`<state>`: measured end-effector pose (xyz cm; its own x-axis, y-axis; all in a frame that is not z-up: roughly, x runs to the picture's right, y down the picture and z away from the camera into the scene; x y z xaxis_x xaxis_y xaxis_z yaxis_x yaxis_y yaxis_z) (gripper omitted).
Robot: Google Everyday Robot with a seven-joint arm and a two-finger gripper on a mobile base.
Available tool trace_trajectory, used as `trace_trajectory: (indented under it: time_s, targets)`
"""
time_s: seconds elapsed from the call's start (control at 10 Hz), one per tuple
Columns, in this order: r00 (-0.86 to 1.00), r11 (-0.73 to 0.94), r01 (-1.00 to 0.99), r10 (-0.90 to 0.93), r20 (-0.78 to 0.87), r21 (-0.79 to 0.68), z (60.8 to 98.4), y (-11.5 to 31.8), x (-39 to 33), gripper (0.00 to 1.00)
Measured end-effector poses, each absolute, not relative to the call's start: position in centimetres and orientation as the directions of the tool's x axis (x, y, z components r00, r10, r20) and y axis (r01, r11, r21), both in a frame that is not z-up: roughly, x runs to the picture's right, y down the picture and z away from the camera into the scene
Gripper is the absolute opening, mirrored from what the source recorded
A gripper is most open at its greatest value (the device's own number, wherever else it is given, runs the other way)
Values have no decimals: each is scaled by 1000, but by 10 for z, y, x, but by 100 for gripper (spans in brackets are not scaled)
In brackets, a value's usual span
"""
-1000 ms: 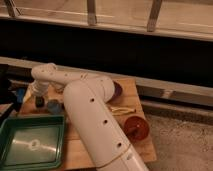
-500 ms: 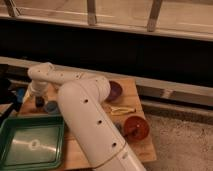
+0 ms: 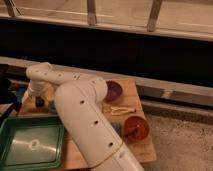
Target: Wipe table surface with eraser
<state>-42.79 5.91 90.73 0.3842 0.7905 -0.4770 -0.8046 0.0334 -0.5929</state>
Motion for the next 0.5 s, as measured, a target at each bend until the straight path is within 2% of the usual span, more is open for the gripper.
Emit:
trace_trajectory:
  time_s: [0.2,0.3,0.5]
  targets:
    - [371,11,-803,791,-486,-596,913,63,-426,78]
    - [363,2,-804,793,-489,-594,915,64,-424,74]
    - [346,-14,-812,793,-502,-583,919,67,-420,57]
